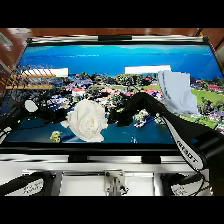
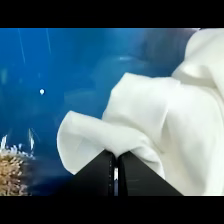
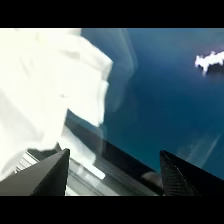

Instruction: Fold the shirts.

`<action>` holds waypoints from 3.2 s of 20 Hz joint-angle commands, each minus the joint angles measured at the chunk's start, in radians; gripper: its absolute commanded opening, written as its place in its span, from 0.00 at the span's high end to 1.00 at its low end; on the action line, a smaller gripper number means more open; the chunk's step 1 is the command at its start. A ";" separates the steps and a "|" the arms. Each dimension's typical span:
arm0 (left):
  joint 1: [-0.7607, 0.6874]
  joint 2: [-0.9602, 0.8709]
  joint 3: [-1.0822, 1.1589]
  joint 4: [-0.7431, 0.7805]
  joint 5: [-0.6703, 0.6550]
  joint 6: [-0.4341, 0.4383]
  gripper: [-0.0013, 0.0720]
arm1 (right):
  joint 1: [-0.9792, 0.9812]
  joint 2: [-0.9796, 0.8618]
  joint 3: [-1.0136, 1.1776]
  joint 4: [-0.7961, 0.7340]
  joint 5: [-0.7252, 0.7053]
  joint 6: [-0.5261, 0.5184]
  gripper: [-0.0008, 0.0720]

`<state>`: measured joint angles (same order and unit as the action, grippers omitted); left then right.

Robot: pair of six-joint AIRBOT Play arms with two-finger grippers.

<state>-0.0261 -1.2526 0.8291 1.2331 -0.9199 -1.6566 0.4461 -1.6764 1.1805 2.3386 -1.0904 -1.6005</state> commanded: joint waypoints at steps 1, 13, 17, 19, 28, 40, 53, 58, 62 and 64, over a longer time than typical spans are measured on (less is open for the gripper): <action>0.001 0.000 0.023 0.001 -0.050 0.026 0.94 | 0.051 -0.037 0.000 0.042 0.106 0.049 0.09; 0.001 0.132 0.026 0.001 -0.059 0.061 0.94 | 0.088 0.028 0.001 -0.079 0.303 0.181 0.90; -0.009 0.266 0.150 0.001 -0.054 0.146 0.94 | 0.034 0.267 0.001 -0.340 0.330 0.126 0.90; -0.029 0.336 0.296 0.001 -0.033 0.195 0.94 | -0.023 0.431 0.001 -0.422 0.422 0.099 0.90; -0.029 0.435 0.983 0.019 0.101 0.179 0.94 | -0.102 1.080 0.001 -0.473 1.007 0.099 0.90; -0.031 0.353 1.016 0.018 0.355 -0.095 0.94 | -0.102 1.124 0.000 -0.583 0.409 0.132 0.90; -0.131 -0.360 1.016 -0.066 -0.191 -0.006 0.93 | -0.101 0.538 -0.060 -0.687 0.019 0.151 0.90; -0.157 -0.475 1.016 -0.054 -0.369 -0.013 0.00 | -0.101 0.437 -0.060 -0.685 0.026 0.151 0.90; -0.077 -0.320 1.017 -0.042 -0.454 -0.009 0.16 | -0.101 0.438 -0.060 -0.699 0.001 0.147 0.90; -0.061 -0.248 0.995 0.010 -0.575 -0.003 0.11 | -0.101 0.438 -0.060 -0.700 -0.001 0.140 0.90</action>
<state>-0.1158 -1.5814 1.8404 1.1976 -1.3392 -1.6672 0.3443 -1.2304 1.1213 1.6489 -1.0756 -1.4517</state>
